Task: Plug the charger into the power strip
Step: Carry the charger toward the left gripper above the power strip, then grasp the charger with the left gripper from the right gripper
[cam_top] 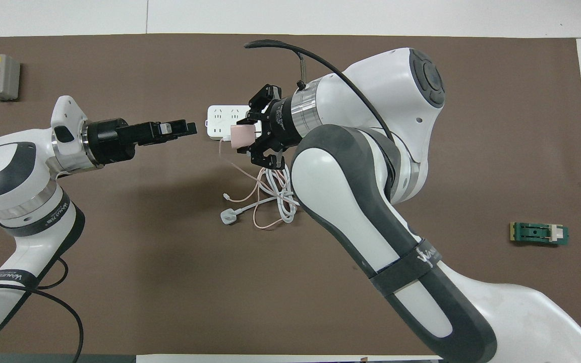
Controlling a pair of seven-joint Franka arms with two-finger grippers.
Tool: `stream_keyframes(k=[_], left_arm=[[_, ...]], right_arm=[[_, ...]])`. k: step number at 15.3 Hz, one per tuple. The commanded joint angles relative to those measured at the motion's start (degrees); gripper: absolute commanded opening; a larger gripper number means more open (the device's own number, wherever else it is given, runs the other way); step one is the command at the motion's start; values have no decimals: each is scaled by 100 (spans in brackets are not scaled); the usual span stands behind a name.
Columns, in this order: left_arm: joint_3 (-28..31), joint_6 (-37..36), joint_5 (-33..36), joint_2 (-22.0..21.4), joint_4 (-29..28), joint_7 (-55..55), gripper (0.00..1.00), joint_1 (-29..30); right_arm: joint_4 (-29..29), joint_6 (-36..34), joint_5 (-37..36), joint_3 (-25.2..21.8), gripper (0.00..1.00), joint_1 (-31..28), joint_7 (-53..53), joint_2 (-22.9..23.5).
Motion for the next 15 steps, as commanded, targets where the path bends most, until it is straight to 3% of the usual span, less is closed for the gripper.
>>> stream_keyframes(k=[1,6,15], left_arm=[[58,197,-171,170,146,174,100,-312],[49,-13,-171,135,84,-668,100,-339],[49,-505,-171,12,-171,-1038,100,-427]], right_arm=[[125,200,197,-10,0,19,158,103],[125,253,189,-10,0,142,185,111],[125,245,189,-10,0,142,185,111]])
